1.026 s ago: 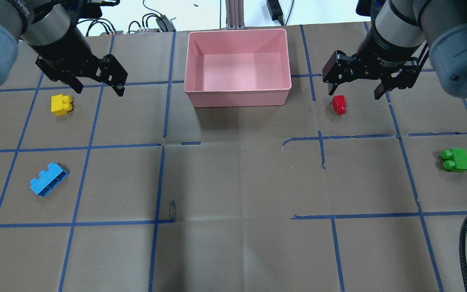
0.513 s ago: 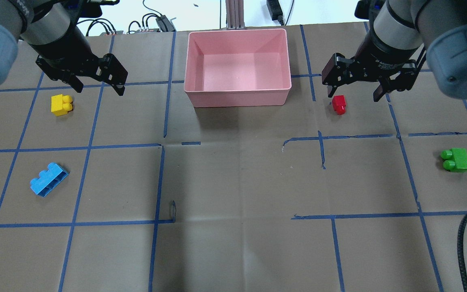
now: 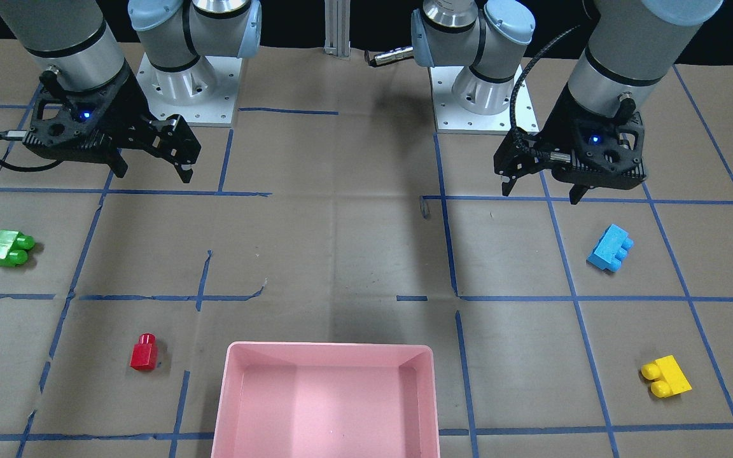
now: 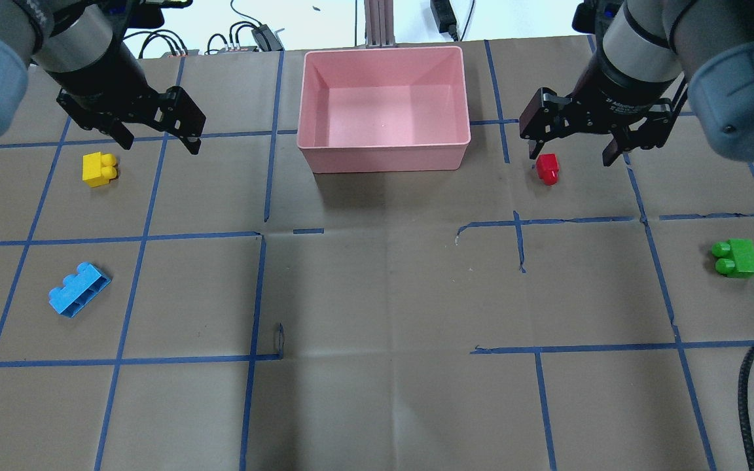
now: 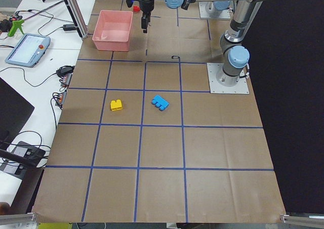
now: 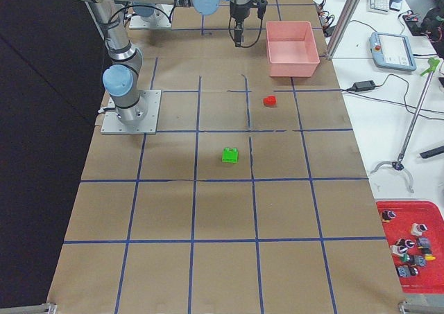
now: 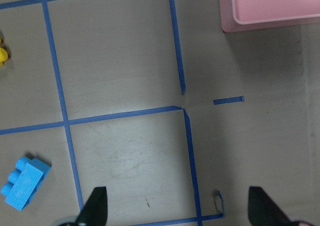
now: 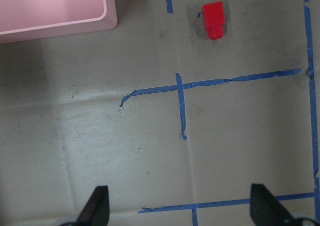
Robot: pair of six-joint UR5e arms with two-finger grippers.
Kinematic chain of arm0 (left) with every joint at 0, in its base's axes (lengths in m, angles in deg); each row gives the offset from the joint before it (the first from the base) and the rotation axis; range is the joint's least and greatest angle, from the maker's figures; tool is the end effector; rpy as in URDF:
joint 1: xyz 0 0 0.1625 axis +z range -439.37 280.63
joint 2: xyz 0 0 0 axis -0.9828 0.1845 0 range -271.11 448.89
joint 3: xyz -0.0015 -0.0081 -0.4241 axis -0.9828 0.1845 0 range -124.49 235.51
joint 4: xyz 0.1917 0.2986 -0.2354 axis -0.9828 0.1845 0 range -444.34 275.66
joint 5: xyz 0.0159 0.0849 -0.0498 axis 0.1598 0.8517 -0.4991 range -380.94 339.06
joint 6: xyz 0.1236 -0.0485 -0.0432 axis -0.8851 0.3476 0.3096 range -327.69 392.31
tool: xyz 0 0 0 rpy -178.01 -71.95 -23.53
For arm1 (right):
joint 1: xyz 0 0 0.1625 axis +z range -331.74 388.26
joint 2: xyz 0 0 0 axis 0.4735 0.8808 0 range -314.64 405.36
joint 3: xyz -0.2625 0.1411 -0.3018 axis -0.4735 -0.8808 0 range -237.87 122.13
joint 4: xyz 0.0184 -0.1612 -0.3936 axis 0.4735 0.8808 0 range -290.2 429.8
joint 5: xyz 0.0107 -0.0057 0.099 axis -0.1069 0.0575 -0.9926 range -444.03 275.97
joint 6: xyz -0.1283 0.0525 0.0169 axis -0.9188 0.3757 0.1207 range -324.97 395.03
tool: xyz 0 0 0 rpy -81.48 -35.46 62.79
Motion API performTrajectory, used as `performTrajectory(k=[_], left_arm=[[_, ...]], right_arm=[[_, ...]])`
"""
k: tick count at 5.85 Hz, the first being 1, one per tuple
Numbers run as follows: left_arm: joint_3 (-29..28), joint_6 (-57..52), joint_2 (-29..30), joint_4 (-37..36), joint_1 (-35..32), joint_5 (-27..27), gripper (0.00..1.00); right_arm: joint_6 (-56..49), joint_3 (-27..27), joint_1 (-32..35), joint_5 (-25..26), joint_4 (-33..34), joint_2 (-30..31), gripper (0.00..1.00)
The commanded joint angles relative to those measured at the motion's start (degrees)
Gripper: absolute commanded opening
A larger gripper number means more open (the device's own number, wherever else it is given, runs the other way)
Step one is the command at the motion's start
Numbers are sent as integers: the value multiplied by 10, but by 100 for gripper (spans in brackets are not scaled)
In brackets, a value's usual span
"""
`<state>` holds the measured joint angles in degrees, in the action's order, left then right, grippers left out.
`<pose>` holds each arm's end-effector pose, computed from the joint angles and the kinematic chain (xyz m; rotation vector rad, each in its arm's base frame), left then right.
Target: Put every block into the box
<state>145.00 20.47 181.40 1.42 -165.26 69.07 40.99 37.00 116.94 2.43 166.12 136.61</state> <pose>-0.0952 -0.5361 0.4365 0.2113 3.1284 -0.0607 0.1303 -0.5037 0.4265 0.1931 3.0710 -0.0685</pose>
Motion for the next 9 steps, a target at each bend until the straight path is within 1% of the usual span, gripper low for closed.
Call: performTrajectory(k=[1, 2, 3, 4, 5, 7, 8, 9], left_arm=[[5, -1, -5, 0, -1, 1, 99], [18, -12, -7, -1, 11, -1, 99], [20, -68, -8, 0, 58, 0, 99], [26, -165, -6, 5, 139, 0, 99], [46, -282, -5, 5, 210, 1, 99], [81, -468, -3, -9, 277, 6, 99], [106, -550, -2, -36, 291, 8, 99], [147, -593, -1, -95, 309, 7, 99]], right_arm=[[0, -3, 0, -1, 1, 0, 100], [1, -7, 0, -2, 1, 0, 100], [2, -7, 0, -2, 0, -2, 100], [1, -8, 0, -2, -5, 2, 100], [0, -7, -1, -2, -10, 0, 100], [1, -7, -1, -1, -4, -3, 100], [-2, 3, -1, 0, -8, -5, 100], [-6, 4, -13, 2, -1, -6, 100]])
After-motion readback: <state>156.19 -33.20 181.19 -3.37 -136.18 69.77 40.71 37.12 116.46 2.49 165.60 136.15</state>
